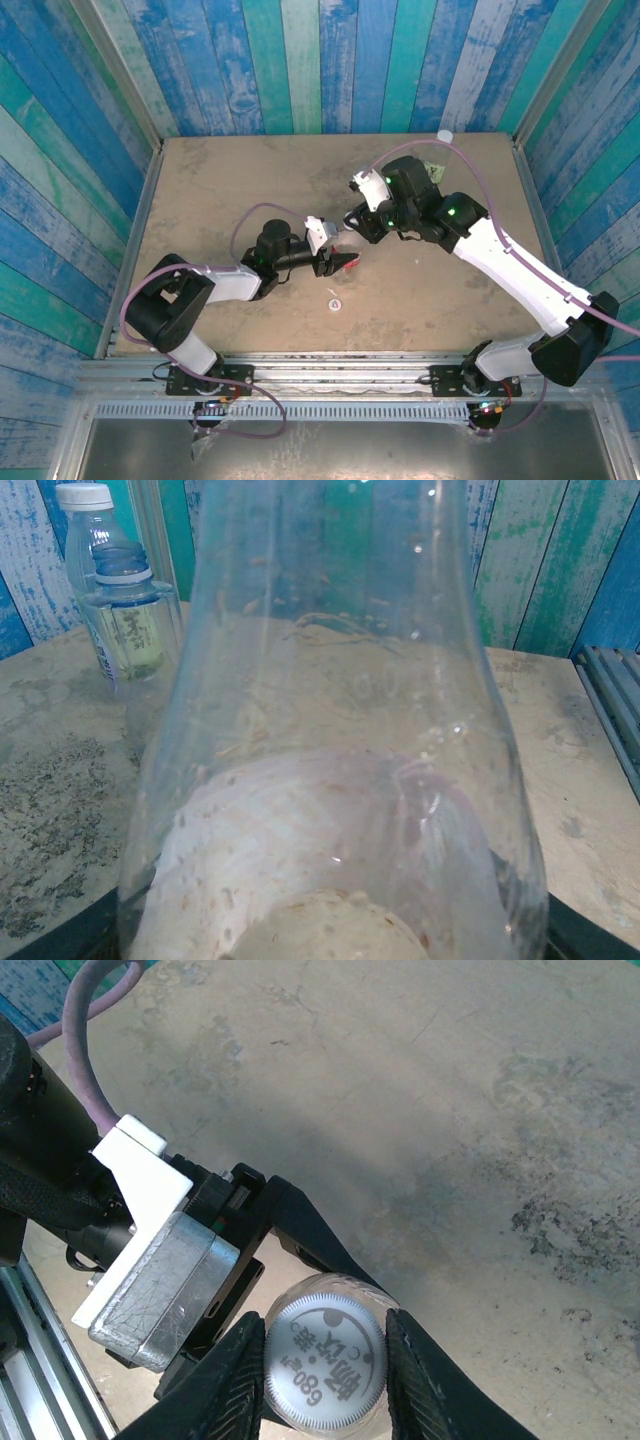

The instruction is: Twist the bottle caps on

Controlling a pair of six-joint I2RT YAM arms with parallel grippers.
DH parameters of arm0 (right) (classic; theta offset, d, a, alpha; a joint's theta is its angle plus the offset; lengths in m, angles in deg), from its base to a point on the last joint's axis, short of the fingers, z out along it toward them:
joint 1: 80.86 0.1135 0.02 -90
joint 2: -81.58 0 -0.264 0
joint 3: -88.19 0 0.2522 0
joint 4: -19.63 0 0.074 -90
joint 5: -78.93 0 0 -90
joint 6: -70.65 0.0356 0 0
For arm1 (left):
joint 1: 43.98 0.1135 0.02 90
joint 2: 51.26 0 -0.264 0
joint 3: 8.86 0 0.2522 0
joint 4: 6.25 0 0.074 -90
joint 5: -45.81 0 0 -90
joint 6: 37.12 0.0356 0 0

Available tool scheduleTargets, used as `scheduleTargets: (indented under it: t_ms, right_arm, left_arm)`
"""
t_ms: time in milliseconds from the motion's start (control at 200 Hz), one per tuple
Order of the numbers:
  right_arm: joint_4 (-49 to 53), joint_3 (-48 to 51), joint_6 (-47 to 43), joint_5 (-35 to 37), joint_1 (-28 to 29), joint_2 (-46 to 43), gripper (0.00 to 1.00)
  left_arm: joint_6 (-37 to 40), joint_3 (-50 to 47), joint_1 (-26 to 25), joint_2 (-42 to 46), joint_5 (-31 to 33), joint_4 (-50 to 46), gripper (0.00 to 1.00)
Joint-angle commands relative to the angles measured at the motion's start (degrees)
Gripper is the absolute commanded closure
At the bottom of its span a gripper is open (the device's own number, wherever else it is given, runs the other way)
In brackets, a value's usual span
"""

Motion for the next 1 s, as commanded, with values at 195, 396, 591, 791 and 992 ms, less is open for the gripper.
scheduleTargets:
  t_ms: [195, 396, 591, 791, 992]
  right_arm:
    - [2.53, 0.11, 0.1, 2.09, -0.04, 0.02, 0.59]
    - [2.4, -0.06, 0.31, 2.14, 0.03, -0.45, 0.47]
    - [0.48, 0.26, 1.71, 1.25, -0.04, -2.52, 0.35]
    - [-4.0, 2.45, 6.55, 3.11, -0.78, -5.62, 0.33]
    - [-2.84, 2.78, 8.41, 2.69, -2.78, -5.21, 0.39]
  left_arm:
    - [1.06, -0.68, -0.05, -1.72, -0.02, -3.0, 0.35]
    - [1.15, -0.68, -0.09, -1.85, -0.03, -3.09, 0.35]
    - [1.15, -0.59, -0.09, -1.94, 0.08, -3.08, 0.35]
    - [1.18, -0.59, -0.02, -1.94, 0.06, -3.01, 0.35]
    - [1.17, -0.61, -0.09, -1.9, 0.24, -2.92, 0.35]
